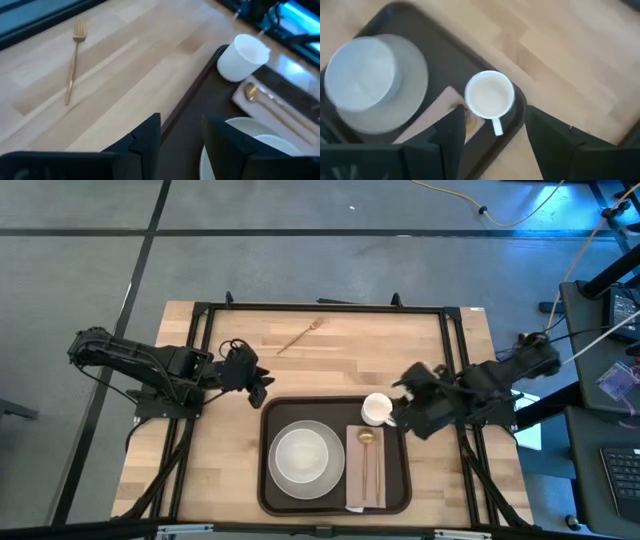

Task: Set up tray
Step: Put the gold fork on the brown napkin to the left of the gold spoon

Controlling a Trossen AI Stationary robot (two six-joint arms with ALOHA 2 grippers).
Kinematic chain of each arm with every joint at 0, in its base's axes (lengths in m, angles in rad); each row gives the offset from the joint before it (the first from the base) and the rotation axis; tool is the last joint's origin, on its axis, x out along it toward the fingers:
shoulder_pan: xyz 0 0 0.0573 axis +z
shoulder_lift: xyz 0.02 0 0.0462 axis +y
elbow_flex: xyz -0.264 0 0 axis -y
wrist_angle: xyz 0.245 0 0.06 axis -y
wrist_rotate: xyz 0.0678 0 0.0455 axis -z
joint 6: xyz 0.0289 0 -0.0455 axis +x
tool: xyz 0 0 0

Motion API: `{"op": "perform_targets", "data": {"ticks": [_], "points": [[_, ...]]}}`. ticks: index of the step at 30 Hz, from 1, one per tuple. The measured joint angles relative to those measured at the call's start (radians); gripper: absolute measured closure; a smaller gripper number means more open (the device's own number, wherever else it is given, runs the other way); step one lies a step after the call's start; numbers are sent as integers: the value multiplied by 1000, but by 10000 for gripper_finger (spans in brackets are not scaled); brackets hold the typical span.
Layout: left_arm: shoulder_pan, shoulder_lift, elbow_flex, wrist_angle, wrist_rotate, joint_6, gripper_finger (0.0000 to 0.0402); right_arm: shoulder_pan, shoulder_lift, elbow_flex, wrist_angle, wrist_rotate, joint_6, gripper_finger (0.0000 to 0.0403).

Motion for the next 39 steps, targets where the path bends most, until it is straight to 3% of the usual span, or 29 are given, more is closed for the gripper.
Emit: {"op": "perform_targets", "data": {"ticks": [5, 9, 17, 22, 26, 32, 36, 39], "points": [[55, 1, 0, 11, -6, -17, 259, 41, -163, -264, 158, 116, 168, 201], [186, 33, 0, 26, 55, 85, 261, 39, -239, -386, 293, 154, 169, 201], [599, 263, 21, 273, 388, 410, 262, -30, -279, -432, 326, 189, 168, 201], [768, 454, 79, 354, 435, 535, 253, -71, -279, -432, 323, 190, 166, 201], [823, 584, 124, 382, 467, 631, 238, -94, -278, -432, 317, 190, 166, 201], [848, 764, 225, 371, 553, 640, 220, -120, -278, -432, 309, 189, 165, 201], [841, 851, 284, 342, 545, 657, 217, -137, -278, -432, 304, 178, 164, 201], [828, 882, 305, 319, 484, 681, 220, -143, -278, -432, 303, 174, 164, 201]]}}
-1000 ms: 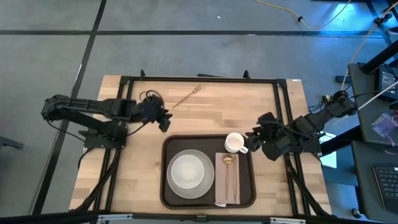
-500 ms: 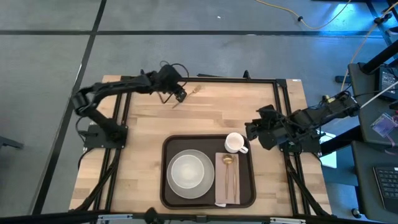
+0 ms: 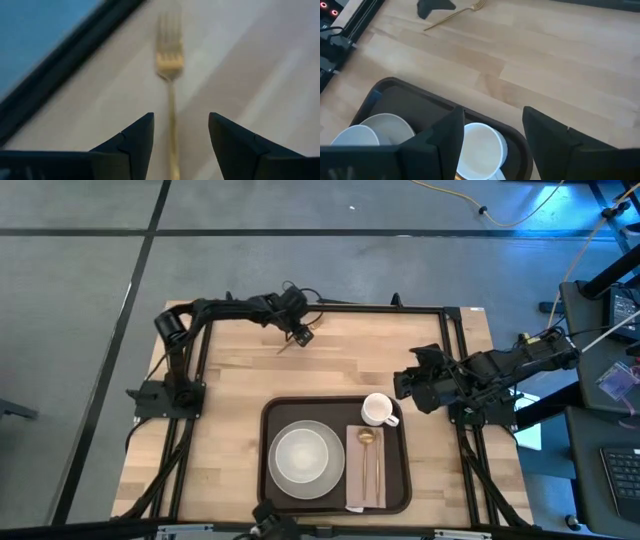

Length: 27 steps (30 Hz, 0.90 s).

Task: Set up tray
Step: Put the gold fork on the brown napkin to the left of the gold spoon

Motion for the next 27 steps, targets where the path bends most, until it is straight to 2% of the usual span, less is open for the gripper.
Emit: {"op": "perform_targets", "data": {"ticks": [2, 4, 12, 20, 27], "points": [[-7, 14, 7, -2, -68, 2, 223, -4, 1, 0, 0, -1, 0, 201], [-12, 27, 11, -13, -93, 3, 225, -4, 0, 0, 0, -5, 1, 201], [-10, 69, 13, -15, -45, 1, 224, -4, 1, 0, 4, -5, 2, 201], [0, 125, 17, -13, -39, -28, 235, -4, 1, 0, 24, -6, 2, 201], [13, 136, 16, -14, -40, -35, 283, -4, 1, 0, 26, -6, 3, 201]]}}
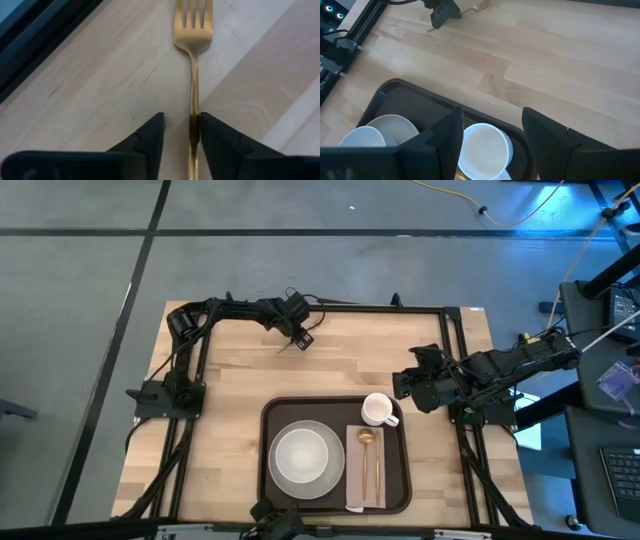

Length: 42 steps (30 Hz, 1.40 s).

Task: Set up tray
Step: Put the gold fork on the brown napkin to the left of the gold spoon

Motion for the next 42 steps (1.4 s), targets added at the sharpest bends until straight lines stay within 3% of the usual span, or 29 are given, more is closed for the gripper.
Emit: {"op": "perform_targets", "data": {"ticks": [8, 18, 26, 32, 36, 38, 40, 42], "points": [[9, 2, -2, -4, -5, 52, 385, 0, 0, 0, 0, 0, -1, 201], [8, -50, -10, -14, -9, 53, 390, 0, 0, 0, 0, 0, -2, 201], [-18, -315, -9, 0, 3, 35, 390, 0, 11, 0, 35, 19, -3, 201], [-83, -532, -6, 52, 197, -1, 390, 0, 51, 0, 114, 52, -86, 201], [-144, -642, -6, 32, 391, -37, 392, 1, 75, 0, 246, 61, -234, 201], [-188, -684, -6, 3, 432, -53, 392, 4, 81, 0, 329, 59, -328, 201], [-250, -719, -6, -48, 376, -64, 392, 11, 82, 0, 422, 51, -369, 201], [-334, -747, -6, -109, 225, -63, 392, 20, 81, 0, 500, 50, -365, 201]]}}
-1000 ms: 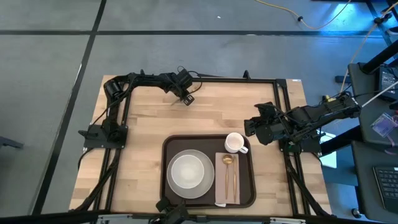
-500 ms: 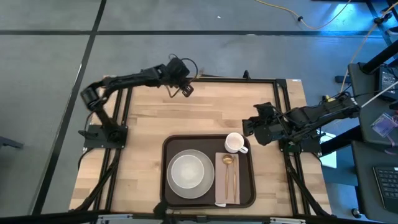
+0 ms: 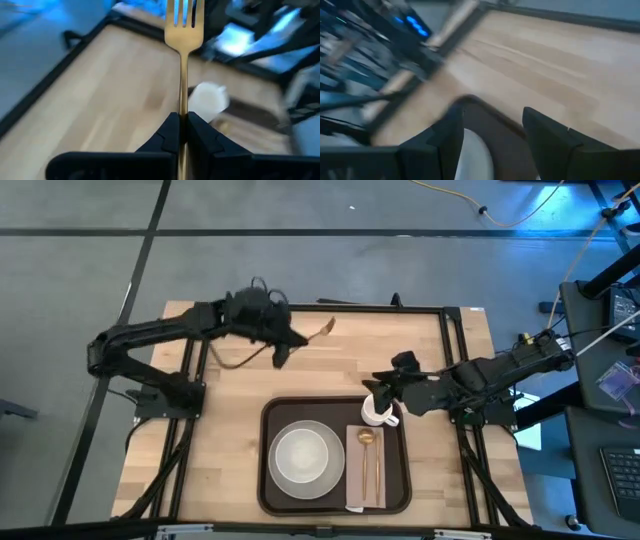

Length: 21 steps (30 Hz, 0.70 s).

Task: Set up tray
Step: Put the gold fork on the brown napkin to the left of the gold spoon

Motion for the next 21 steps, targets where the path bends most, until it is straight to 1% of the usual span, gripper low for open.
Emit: {"op": "perform_targets", "data": {"ticks": [4, 6, 7, 11, 13, 15, 18, 21], "points": [[-206, -16, 0, -100, -361, -18, 392, 21, -1, 0, 130, 0, 20, 201], [-312, -13, 0, -114, -500, -68, 392, 28, 8, 0, 165, 1, 19, 201], [-359, -9, 0, -114, -551, -99, 392, 31, 15, 0, 173, 4, 20, 201], [-526, 24, 0, -124, -744, -234, 392, 33, 40, 0, 201, 40, 15, 201], [-593, 51, 0, -128, -837, -293, 392, 33, 55, 0, 229, 72, -22, 201], [-649, 85, 0, -128, -912, -344, 392, 33, 77, 0, 294, 109, -89, 201], [-702, 138, 0, -127, -994, -413, 392, 33, 111, 0, 412, 143, -194, 201], [-722, 179, 0, -122, -1035, -485, 392, 27, 140, 0, 512, 152, -278, 201]]}}
